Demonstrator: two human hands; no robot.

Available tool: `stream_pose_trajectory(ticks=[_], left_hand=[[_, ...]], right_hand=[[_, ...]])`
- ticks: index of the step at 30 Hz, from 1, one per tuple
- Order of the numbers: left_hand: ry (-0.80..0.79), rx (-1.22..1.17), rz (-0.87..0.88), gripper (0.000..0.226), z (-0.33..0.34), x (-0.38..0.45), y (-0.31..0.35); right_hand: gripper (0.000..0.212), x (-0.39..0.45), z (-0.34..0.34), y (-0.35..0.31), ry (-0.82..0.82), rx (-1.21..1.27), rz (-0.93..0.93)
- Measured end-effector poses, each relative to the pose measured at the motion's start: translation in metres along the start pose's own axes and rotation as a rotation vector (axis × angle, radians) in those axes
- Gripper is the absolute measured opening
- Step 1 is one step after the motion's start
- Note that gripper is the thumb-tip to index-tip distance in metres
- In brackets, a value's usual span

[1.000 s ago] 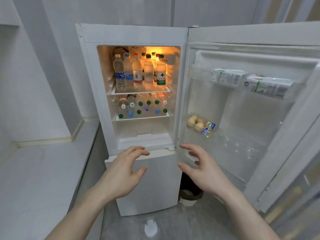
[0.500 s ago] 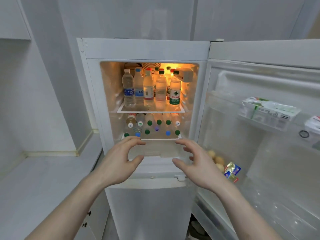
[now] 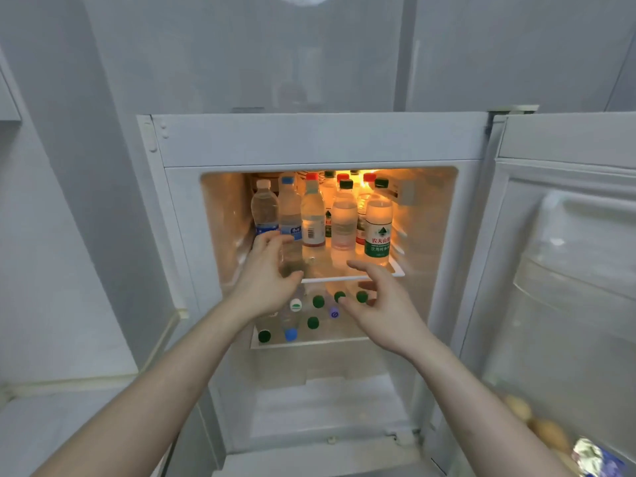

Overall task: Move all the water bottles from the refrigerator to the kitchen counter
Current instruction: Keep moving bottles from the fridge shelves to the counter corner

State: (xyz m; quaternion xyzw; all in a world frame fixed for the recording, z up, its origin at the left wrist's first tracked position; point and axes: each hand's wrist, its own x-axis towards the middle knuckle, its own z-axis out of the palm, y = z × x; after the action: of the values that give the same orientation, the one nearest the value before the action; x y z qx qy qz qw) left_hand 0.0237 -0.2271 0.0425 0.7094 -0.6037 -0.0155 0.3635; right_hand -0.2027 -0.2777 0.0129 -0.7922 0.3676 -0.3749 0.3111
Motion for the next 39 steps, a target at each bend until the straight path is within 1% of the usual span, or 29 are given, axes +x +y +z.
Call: stream_pose_trajectory(ticks=[5, 7, 9, 10, 12, 13, 14, 16, 18, 19, 22, 25, 30, 31, 34, 36, 37, 39], left_hand=[[0.091, -0.019, -0.139, 0.079, 0.001, 0.073, -0.017], [0.135, -0.004, -0.126, 0.074, -0.001, 0.097, -0.020], [0.176, 0.056, -0.096, 0.058, -0.003, 0.113, -0.016], [0.181, 0.084, -0.108, 0.056, -0.004, 0.123, -0.017], [0.200, 0.118, -0.134, 0.064, -0.006, 0.136, -0.020], [0.228, 0.133, -0.137, 0.064, -0.006, 0.142, -0.023], [0.256, 0.139, -0.146, 0.059, -0.006, 0.149, -0.027], [0.285, 0.171, -0.164, 0.039, -0.007, 0.159, -0.031], [0.257, 0.209, -0.159, 0.021, -0.008, 0.166, -0.032], [0.242, 0.235, -0.154, 0.019, -0.009, 0.169, -0.033], [0.206, 0.261, -0.128, 0.026, -0.008, 0.171, -0.038], [0.202, 0.269, -0.079, 0.019, -0.007, 0.172, -0.045], [0.208, 0.306, -0.070, 0.017, -0.011, 0.170, -0.045], [0.195, 0.272, -0.058, 0.020, -0.010, 0.169, -0.045], [0.163, 0.139, -0.024, 0.038, -0.002, 0.165, -0.048], [0.143, 0.080, -0.036, 0.056, 0.004, 0.157, -0.046], [0.138, 0.065, -0.040, 0.061, 0.006, 0.154, -0.044], [0.131, 0.083, -0.043, 0.059, 0.011, 0.148, -0.042]], right_hand=[[0.065, 0.056, 0.022, -0.009, 0.048, 0.007, -0.041], [0.067, 0.079, 0.028, -0.013, 0.069, 0.014, -0.059], [0.071, 0.102, 0.032, -0.016, 0.080, 0.009, -0.059], [0.073, 0.117, 0.036, -0.016, 0.084, -0.015, -0.061], [0.075, 0.141, 0.041, -0.016, 0.087, -0.086, -0.080], [0.076, 0.153, 0.044, -0.016, 0.082, -0.122, -0.095], [0.078, 0.165, 0.047, -0.018, 0.075, -0.150, -0.109], [0.083, 0.189, 0.052, -0.020, 0.068, -0.181, -0.129], [0.089, 0.211, 0.056, -0.021, 0.050, -0.215, -0.133], [0.092, 0.223, 0.059, -0.021, 0.043, -0.230, -0.133], [0.098, 0.247, 0.062, -0.020, 0.013, -0.291, -0.079], [0.096, 0.256, 0.066, -0.020, -0.019, -0.316, -0.029], [0.079, 0.258, 0.075, -0.015, 0.107, -0.232, 0.009], [0.076, 0.256, 0.075, -0.014, 0.141, -0.202, -0.002], [0.067, 0.248, 0.076, -0.009, 0.219, -0.122, -0.047], [0.064, 0.242, 0.077, -0.005, 0.211, -0.124, -0.059], [0.065, 0.239, 0.077, -0.002, 0.199, -0.117, -0.059], [0.071, 0.233, 0.076, 0.004, 0.178, -0.091, -0.072]])
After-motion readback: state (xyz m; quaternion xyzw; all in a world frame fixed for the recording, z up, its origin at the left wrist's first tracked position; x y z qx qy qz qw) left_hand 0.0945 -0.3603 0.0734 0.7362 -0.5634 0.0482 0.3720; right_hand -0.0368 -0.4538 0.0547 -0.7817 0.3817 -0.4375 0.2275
